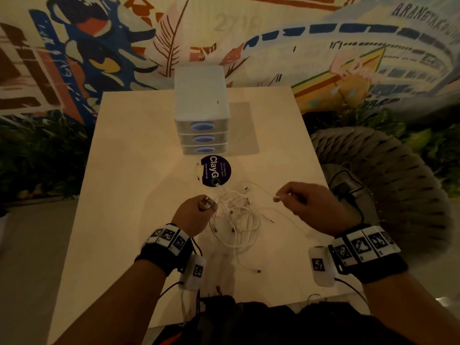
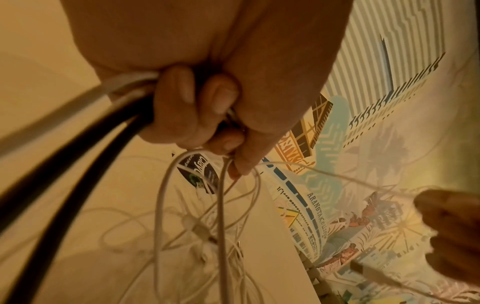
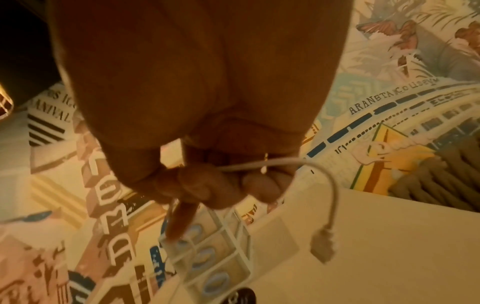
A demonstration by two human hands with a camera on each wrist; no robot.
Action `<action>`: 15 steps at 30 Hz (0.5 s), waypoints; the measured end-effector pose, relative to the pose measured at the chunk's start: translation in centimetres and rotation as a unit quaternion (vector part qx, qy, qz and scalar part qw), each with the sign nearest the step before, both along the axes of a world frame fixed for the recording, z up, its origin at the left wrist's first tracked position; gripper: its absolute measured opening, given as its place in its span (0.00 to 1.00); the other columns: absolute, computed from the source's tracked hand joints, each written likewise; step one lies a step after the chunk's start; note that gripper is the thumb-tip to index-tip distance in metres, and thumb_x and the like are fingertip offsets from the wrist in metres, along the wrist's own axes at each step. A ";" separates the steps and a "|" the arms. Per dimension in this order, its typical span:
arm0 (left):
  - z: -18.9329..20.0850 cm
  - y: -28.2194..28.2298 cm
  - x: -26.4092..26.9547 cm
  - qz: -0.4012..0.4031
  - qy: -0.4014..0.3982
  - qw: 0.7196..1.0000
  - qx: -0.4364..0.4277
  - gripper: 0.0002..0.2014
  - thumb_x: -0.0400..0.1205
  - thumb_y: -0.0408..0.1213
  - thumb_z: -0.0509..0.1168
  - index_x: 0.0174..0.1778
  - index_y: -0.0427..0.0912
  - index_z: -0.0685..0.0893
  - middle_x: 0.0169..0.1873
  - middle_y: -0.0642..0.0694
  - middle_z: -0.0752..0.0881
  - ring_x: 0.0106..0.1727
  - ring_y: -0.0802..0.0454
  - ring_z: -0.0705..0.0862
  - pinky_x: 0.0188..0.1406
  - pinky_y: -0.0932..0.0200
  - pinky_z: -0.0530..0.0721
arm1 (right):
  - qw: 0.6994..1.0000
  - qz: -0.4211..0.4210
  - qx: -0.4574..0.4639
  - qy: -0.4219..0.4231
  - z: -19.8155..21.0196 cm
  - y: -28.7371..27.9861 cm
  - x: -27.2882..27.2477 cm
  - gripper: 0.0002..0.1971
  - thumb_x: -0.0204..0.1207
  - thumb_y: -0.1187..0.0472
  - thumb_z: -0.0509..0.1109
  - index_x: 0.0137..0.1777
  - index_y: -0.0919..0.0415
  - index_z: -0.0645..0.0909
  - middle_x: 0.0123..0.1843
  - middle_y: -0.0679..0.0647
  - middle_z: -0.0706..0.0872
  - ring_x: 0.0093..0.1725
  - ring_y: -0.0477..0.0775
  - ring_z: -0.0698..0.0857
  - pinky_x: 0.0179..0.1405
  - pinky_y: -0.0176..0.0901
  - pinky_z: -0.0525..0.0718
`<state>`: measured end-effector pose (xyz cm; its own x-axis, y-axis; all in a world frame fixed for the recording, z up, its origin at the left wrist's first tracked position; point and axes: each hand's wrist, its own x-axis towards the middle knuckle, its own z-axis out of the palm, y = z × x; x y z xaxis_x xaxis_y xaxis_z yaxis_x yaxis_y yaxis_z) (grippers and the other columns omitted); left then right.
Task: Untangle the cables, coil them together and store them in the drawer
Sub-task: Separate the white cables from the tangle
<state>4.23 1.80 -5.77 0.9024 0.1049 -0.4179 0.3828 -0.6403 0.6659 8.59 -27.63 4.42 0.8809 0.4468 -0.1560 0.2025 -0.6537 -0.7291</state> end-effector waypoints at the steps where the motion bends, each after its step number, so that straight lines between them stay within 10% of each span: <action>1: 0.0 0.0 -0.1 0.007 -0.007 1.000 -0.011 0.14 0.86 0.47 0.65 0.38 0.44 0.80 0.29 0.47 0.79 0.34 0.48 0.78 0.36 0.54 0.73 | 0.998 0.021 -0.051 0.030 -0.7 -0.2 -0.1 0.07 0.83 0.55 0.68 0.50 0.42 0.88 0.28 0.48 0.81 0.27 0.41 0.76 0.31 0.39 0.74; 8: 0.6 0.2 -1.1 0.013 -0.062 0.997 -0.046 0.12 0.87 0.45 0.66 0.37 0.48 0.79 0.28 0.51 0.79 0.31 0.55 0.77 0.34 0.61 0.72 | 0.968 0.069 -0.129 0.205 -4.7 0.3 -1.5 0.08 0.83 0.56 0.63 0.54 0.43 0.82 0.36 0.49 0.88 0.30 0.44 0.87 0.42 0.43 0.87; 15: 1.2 0.2 -1.9 -0.022 -0.094 0.994 -0.058 0.11 0.87 0.47 0.66 0.45 0.45 0.84 0.28 0.50 0.81 0.30 0.58 0.77 0.32 0.63 0.72 | 0.989 -0.031 -0.063 0.127 -4.6 3.5 -0.2 0.20 0.88 0.38 0.52 0.57 0.49 0.80 0.36 0.53 0.88 0.29 0.45 0.83 0.36 0.44 0.83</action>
<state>2.33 2.03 -4.58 0.9684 0.0240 -0.2483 0.2176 -0.5679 0.7938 8.38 -24.12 -0.14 0.8313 0.3560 -0.4269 -0.0207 -0.7476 -0.6639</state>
